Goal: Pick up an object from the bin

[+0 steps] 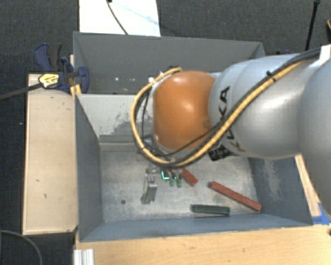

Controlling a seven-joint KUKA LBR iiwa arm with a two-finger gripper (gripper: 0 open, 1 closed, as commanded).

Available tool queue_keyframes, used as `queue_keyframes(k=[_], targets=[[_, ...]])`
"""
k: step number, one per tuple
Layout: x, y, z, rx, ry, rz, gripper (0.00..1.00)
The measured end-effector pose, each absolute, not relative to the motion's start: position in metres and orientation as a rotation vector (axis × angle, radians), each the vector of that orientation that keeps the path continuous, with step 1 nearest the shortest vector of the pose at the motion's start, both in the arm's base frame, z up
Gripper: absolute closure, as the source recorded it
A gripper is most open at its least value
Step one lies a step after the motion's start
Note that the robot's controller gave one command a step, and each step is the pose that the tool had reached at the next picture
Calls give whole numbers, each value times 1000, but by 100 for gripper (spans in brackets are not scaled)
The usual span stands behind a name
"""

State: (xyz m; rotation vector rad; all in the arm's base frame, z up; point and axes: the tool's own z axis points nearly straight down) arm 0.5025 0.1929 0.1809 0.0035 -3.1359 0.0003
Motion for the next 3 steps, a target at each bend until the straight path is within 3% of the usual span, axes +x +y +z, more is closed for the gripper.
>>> queue_keyframes(k=[1, 2, 3], targets=[[550, 64, 90, 483, -3100, 4, 0], [590, 10, 70, 352, -3127, 4, 0], [540, 23, 125, 468, -3109, 0, 0]])
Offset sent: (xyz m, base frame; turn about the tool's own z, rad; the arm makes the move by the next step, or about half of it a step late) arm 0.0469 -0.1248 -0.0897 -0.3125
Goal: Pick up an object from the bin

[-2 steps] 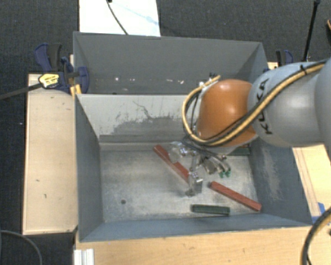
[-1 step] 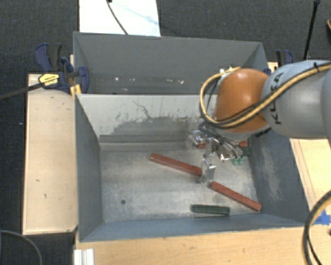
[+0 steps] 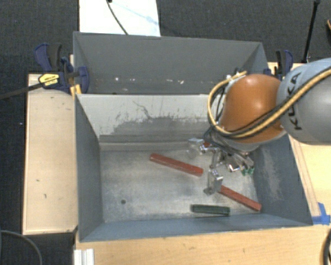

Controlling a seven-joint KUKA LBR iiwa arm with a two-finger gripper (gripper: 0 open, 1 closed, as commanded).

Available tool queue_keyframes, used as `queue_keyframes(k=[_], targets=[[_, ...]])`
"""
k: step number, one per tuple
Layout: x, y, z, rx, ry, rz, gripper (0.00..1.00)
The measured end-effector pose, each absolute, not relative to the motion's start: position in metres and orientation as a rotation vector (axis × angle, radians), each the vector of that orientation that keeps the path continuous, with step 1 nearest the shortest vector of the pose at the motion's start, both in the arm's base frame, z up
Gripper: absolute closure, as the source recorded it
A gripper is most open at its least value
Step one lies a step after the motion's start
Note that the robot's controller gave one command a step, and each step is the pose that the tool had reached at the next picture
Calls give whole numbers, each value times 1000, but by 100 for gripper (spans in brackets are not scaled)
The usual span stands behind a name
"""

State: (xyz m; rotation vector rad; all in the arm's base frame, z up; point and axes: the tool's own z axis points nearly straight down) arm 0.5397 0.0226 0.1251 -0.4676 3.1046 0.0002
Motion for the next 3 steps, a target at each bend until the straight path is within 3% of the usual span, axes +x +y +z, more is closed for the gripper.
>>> queue_keyframes(k=[1, 2, 3], targets=[[578, 46, 68, -526, 3093, 2, 0], [578, 45, 71, -511, 3095, 2, 100], [565, 68, 216, -939, 2987, -1, 100]])
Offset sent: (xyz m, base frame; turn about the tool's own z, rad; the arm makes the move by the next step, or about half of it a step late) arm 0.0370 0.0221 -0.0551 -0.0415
